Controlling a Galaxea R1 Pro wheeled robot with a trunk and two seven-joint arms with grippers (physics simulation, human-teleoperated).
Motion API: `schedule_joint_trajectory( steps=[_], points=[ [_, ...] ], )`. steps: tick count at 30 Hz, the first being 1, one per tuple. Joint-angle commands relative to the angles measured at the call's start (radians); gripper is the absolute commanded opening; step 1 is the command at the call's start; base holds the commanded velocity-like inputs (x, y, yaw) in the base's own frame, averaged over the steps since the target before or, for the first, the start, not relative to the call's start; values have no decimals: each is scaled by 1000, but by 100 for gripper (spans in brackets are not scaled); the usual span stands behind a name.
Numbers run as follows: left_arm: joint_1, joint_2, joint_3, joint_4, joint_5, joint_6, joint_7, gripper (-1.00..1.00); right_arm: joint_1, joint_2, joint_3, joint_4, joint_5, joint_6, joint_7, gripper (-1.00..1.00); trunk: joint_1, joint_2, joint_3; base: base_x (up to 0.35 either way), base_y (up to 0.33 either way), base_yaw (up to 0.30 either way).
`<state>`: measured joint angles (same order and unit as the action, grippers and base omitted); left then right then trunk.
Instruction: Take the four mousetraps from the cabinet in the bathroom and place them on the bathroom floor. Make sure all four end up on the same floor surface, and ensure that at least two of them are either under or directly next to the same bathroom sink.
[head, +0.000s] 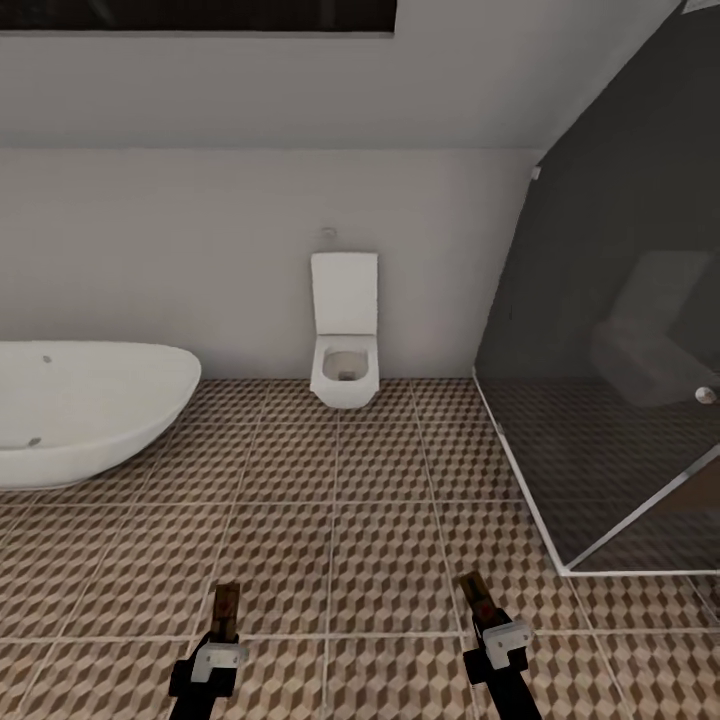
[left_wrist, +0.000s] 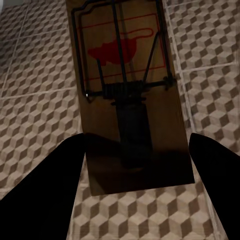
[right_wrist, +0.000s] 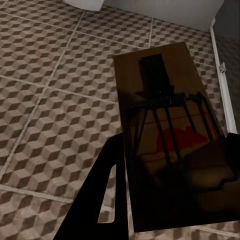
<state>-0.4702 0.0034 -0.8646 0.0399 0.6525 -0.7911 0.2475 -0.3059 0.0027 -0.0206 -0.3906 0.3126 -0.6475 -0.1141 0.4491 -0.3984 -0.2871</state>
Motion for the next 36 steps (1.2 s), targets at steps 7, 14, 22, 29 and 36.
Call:
schedule_joint_trajectory(
  steps=[7,14,22,29,36],
  points=[
    [0,0,-8,2,-1,-2,9,-100,-1,0,-2,1,10,-2,-4,-100,1,-2,1,235,134,-73],
    [0,0,-8,2,-1,-2,9,-100,-1,0,-2,1,10,-2,-4,-100,1,-2,2,235,191,-4],
    [0,0,-8,2,-2,-2,9,-100,-1,0,-2,1,10,-3,-4,-100,1,-2,2,235,37,0],
    [-1,0,-9,2,-2,-2,9,-100,-1,0,-2,1,10,-3,-4,-100,1,-2,2,231,-73,56],
    [0,0,-9,2,-2,-2,9,-100,-1,0,-2,1,10,-2,-4,-100,1,-2,2,219,-30,25]
  ],
)
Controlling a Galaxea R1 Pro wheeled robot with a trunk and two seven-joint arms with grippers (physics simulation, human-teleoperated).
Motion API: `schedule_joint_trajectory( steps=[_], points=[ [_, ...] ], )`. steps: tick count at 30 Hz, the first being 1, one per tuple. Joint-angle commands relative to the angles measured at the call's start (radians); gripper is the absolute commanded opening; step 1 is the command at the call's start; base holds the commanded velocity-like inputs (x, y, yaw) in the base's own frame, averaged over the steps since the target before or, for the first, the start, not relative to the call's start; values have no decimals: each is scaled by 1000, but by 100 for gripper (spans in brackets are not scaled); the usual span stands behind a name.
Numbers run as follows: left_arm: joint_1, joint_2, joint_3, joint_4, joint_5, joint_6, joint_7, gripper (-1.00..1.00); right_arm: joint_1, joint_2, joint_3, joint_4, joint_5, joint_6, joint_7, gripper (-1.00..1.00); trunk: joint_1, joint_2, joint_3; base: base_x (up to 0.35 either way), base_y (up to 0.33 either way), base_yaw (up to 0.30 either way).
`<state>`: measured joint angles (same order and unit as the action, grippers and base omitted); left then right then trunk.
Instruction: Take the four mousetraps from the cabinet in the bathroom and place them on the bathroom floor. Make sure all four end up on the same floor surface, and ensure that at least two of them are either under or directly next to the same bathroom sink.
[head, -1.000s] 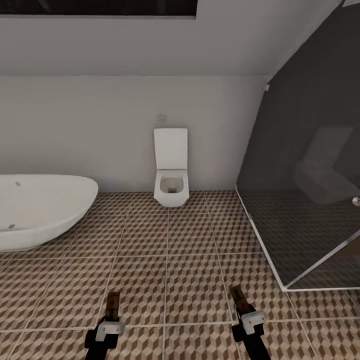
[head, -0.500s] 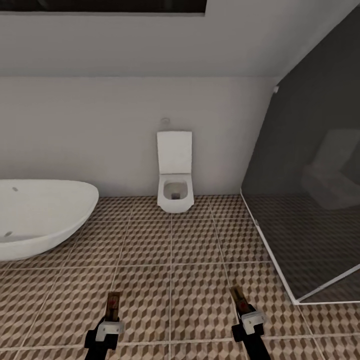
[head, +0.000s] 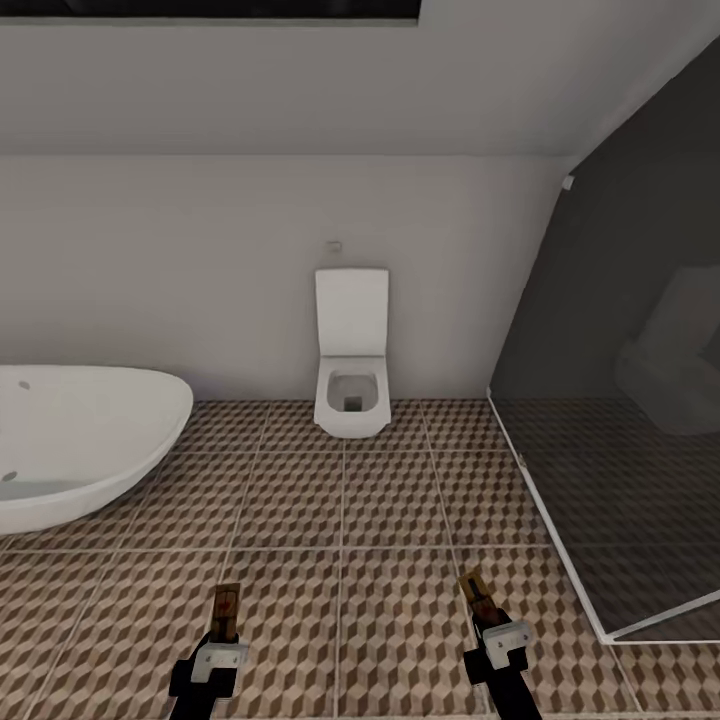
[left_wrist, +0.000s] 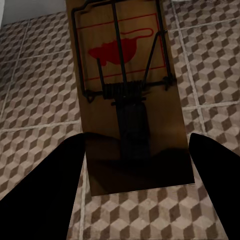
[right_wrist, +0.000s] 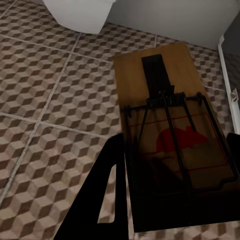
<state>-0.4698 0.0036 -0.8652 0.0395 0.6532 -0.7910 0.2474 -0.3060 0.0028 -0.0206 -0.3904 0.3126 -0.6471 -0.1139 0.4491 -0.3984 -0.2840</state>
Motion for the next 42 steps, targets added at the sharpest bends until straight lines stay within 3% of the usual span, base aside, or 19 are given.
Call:
schedule_joint_trajectory(
  steps=[1,42],
  points=[
    [-1,-1,-8,2,-2,-2,9,-100,-1,0,-2,1,10,-3,-4,-100,1,-2,-2,210,-2,2],
    [-1,-1,-8,2,-2,-1,9,-100,-1,0,-2,1,10,-3,-4,-100,1,-2,-2,261,0,0]
  ],
)
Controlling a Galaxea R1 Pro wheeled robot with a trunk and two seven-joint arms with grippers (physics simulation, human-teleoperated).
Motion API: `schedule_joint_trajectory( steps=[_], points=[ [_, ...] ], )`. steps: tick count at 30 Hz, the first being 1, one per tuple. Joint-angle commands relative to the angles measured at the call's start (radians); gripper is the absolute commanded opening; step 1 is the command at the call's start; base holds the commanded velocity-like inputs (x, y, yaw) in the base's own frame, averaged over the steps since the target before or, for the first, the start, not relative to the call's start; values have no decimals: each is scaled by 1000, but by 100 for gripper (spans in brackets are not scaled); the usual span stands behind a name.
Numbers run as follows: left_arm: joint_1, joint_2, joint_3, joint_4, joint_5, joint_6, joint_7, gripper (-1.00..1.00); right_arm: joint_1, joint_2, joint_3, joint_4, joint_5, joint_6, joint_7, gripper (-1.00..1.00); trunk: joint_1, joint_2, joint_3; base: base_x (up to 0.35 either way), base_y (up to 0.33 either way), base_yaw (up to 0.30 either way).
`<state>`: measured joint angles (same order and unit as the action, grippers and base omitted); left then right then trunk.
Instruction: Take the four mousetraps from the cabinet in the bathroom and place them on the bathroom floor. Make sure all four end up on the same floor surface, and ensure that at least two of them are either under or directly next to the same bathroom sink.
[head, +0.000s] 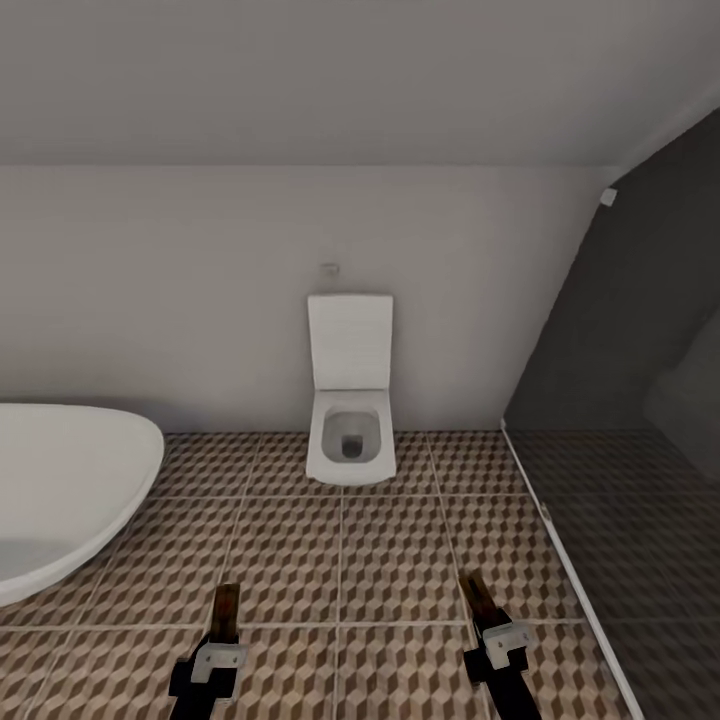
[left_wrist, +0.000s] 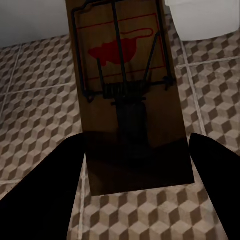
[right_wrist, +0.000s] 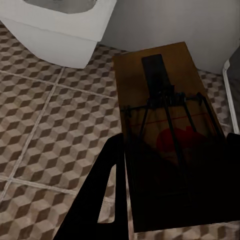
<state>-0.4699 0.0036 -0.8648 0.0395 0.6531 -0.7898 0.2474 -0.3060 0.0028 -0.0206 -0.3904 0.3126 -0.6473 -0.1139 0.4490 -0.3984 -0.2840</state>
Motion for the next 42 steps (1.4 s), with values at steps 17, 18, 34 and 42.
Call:
schedule_joint_trajectory(
  steps=[17,18,34,42],
  points=[
    [-1,4,-5,2,-3,0,9,-100,1,0,-2,1,10,-5,-4,-100,1,-2,-2,284,0,0],
    [0,5,-5,2,-3,0,9,-100,2,0,-2,0,11,-9,-4,-100,1,-2,-2,284,0,0],
    [-1,41,7,1,-2,85,14,-100,68,-1,-1,-1,111,-261,3,-100,1,-2,-2,144,0,0],
    [-30,41,55,-99,-4,476,12,-100,70,2,-8,-3,211,-231,-1,-100,1,-2,-2,1,0,0]
  ],
)
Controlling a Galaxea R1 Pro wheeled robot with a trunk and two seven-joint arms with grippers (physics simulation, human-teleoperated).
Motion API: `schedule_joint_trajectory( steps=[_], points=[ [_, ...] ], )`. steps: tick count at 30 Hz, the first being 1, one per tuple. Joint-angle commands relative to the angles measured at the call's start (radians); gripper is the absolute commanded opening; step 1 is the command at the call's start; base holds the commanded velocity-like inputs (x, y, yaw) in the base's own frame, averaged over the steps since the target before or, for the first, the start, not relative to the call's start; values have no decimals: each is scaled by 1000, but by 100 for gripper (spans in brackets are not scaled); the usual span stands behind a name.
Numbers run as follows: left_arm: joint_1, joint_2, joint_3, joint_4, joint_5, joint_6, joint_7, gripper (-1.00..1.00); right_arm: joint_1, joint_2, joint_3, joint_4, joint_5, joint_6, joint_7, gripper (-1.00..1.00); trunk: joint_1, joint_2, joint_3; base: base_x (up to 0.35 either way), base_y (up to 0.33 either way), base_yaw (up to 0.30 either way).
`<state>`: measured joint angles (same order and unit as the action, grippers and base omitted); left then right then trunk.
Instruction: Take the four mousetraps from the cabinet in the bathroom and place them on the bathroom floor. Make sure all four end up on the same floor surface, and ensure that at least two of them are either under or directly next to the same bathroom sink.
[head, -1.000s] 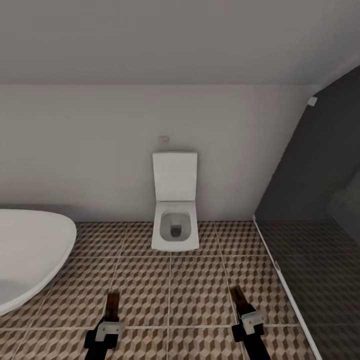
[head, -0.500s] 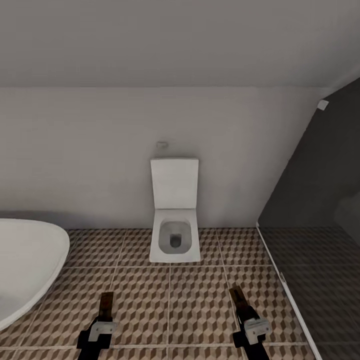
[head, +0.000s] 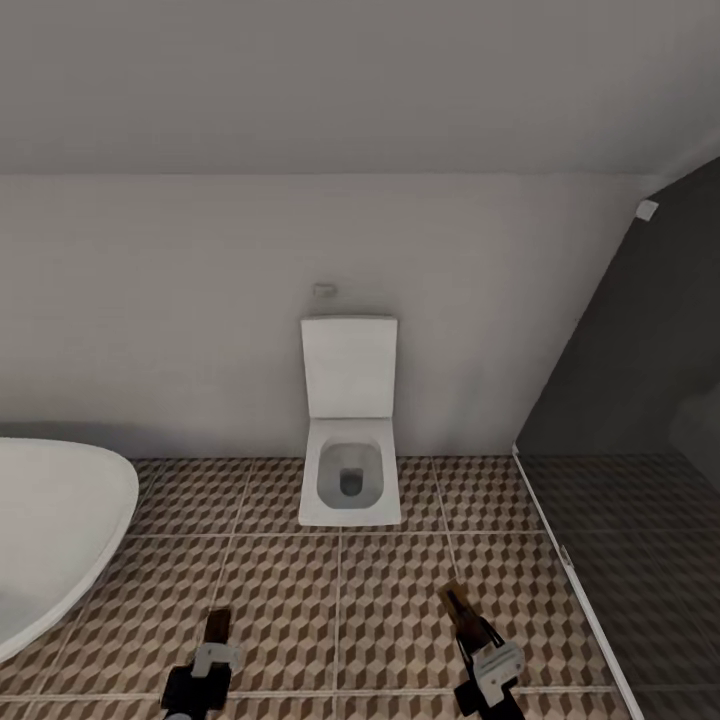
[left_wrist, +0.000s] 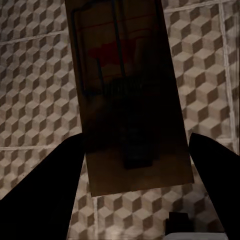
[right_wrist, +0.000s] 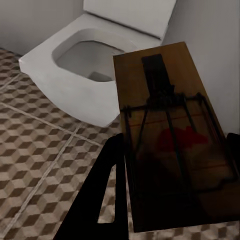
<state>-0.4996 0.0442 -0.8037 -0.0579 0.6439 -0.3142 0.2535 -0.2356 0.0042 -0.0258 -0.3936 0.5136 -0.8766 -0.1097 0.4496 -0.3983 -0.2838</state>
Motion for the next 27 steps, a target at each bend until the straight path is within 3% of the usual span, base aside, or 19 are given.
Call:
schedule_joint_trajectory(
  steps=[1,7,10,13,16,21,27],
  points=[
    [-11,1,-5,-9,5,25,6,-100,-2,1,-5,0,11,20,-5,-100,0,-2,-2,0,0,0],
    [-119,0,-3,-22,6,129,6,-100,-68,7,-15,-2,7,222,-4,-100,0,-2,-2,0,0,0],
    [-193,-2,-2,-27,7,197,2,-100,-166,43,-18,1,1,399,-5,-100,0,-2,-2,0,0,0],
    [-211,-7,8,-29,9,208,-2,-100,-264,64,-19,5,-52,541,-4,-100,0,-2,-2,0,0,0],
    [-213,-6,9,-16,11,170,-42,-100,-324,69,-19,35,-108,616,-1,-100,0,-2,-2,0,0,0],
    [-203,-4,9,84,10,-19,-243,-100,-340,70,-14,110,-124,611,2,-100,0,-2,-2,0,0,0],
    [-178,-6,8,98,9,-54,-279,-100,-341,69,-9,155,-123,537,4,-100,0,-2,-2,0,0,0]
  ],
)
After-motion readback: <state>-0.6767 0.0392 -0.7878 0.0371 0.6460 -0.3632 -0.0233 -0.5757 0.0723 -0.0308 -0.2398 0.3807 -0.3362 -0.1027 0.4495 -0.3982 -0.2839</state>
